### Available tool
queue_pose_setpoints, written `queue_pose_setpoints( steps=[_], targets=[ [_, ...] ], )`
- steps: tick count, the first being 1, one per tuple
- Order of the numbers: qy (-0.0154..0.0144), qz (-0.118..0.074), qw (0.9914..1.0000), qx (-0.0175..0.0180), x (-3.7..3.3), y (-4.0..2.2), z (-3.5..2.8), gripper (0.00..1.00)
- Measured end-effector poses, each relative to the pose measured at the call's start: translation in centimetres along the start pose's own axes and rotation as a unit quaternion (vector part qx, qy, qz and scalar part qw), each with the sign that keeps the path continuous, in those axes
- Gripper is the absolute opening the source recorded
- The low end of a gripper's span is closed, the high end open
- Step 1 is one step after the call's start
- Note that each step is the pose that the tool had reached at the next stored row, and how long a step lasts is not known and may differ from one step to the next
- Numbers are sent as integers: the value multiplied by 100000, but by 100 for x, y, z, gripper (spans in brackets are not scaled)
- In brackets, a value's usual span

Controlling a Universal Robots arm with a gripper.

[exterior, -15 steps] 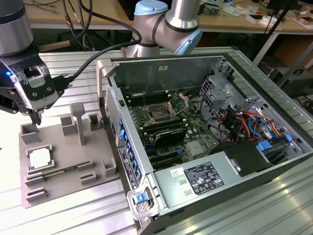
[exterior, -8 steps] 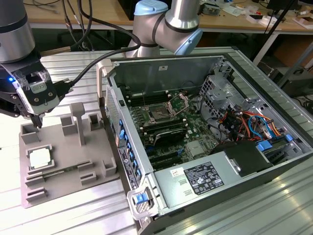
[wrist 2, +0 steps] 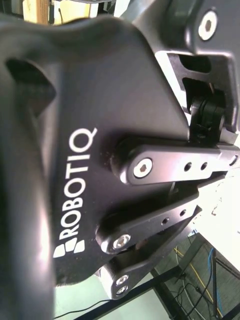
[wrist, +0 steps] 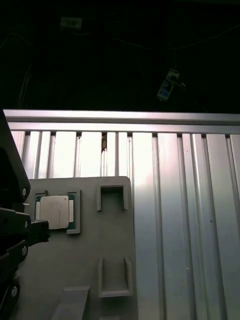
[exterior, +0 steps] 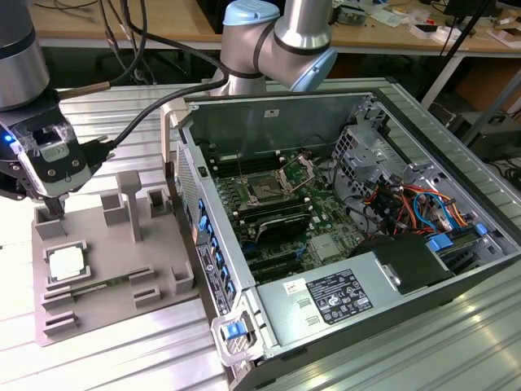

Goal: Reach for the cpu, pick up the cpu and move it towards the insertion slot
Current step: 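Reach for the cpu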

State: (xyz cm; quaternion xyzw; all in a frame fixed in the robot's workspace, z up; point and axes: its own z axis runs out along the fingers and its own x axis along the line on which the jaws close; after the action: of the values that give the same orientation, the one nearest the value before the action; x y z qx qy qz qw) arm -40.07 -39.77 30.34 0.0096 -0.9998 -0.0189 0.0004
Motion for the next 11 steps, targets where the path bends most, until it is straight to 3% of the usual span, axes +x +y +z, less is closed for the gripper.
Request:
queue_pose_setpoints(
  steps=[11],
  targets=[
    [1, 6, 100000, -5, 49, -25, 13, 11]
  ],
)
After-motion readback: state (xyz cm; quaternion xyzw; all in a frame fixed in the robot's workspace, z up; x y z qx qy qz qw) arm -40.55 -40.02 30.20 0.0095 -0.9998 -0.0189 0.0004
